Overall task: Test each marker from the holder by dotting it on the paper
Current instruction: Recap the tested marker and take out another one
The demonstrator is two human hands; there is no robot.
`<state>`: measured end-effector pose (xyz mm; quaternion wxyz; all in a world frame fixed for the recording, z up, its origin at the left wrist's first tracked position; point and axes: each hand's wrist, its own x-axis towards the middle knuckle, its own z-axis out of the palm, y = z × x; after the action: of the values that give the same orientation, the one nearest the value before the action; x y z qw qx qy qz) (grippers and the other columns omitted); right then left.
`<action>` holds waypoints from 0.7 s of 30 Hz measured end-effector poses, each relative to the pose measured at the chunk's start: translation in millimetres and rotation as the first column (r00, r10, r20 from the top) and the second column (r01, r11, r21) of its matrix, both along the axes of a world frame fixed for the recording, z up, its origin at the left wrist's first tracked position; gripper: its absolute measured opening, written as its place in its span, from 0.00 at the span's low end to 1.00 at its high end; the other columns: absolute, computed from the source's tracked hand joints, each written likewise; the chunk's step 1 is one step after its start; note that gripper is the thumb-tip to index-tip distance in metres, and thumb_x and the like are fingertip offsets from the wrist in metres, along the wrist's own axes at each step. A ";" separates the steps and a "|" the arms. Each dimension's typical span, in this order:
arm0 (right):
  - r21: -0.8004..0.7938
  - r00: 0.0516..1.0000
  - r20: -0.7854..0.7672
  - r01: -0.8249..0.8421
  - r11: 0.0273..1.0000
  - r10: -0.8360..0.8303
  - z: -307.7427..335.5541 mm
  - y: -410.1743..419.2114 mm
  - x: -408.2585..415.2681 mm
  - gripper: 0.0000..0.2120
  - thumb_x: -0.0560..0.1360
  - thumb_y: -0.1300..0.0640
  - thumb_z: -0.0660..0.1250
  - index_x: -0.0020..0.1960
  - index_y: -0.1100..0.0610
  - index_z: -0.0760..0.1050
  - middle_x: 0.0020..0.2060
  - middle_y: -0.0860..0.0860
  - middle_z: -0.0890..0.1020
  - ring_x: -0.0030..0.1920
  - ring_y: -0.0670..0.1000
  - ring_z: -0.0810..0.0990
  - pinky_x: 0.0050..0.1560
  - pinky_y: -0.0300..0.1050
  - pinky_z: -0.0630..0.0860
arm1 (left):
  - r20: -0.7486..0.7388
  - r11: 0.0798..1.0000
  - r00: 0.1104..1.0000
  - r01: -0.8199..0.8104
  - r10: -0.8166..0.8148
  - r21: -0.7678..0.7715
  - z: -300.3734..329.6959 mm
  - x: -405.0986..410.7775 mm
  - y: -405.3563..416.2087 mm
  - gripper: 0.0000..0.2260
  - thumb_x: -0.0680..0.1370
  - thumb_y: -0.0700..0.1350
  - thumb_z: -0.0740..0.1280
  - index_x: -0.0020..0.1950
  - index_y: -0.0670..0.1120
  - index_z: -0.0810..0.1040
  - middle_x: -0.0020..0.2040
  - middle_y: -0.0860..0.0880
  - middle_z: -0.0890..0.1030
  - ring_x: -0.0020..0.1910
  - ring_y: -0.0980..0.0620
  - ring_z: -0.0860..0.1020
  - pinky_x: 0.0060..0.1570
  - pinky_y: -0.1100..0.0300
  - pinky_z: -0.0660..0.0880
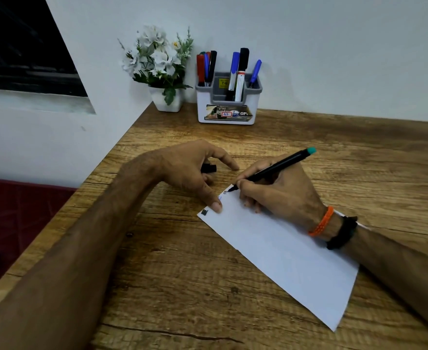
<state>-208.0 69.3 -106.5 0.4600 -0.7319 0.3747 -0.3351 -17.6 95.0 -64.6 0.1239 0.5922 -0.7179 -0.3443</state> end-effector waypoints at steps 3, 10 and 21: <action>0.000 1.000 0.021 -0.011 1.000 0.011 -0.7 0.1 -0.5 0.02 0.72 0.68 0.71 0.41 0.66 0.82 0.27 0.58 0.83 0.22 0.47 0.78 0.23 0.36 0.73 | -0.009 1.000 1.000 0.015 -0.015 -0.003 0.5 -0.4 0.6 0.33 0.63 0.42 0.80 0.66 0.51 0.75 0.48 0.57 0.67 0.28 0.70 0.76 0.31 0.74 0.68; 0.024 0.998 0.058 0.026 0.999 -0.027 -3.0 -5.4 0.5 0.02 0.72 0.68 0.71 0.41 0.66 0.82 0.27 0.57 0.82 0.23 0.49 0.78 0.24 0.38 0.74 | 0.016 1.000 1.000 0.019 -0.019 -0.002 -0.7 0.0 -0.4 0.33 0.62 0.44 0.81 0.66 0.52 0.75 0.47 0.59 0.69 0.41 0.65 0.77 0.36 0.67 0.69; 0.267 0.949 0.312 -0.044 0.963 -0.043 10.3 -19.7 -5.0 0.09 0.77 0.65 0.64 0.49 0.70 0.81 0.33 0.56 0.81 0.29 0.48 0.78 0.26 0.37 0.74 | -0.145 0.985 0.982 -0.137 0.121 -0.105 -15.7 18.3 -12.0 0.17 0.73 0.47 0.74 0.60 0.52 0.74 0.41 0.54 0.80 0.39 0.59 0.77 0.46 0.61 0.71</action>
<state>-213.0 49.6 -96.2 0.6093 -0.5995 0.3386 -0.3933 0.8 83.0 -80.3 0.2289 0.6044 -0.6861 -0.3340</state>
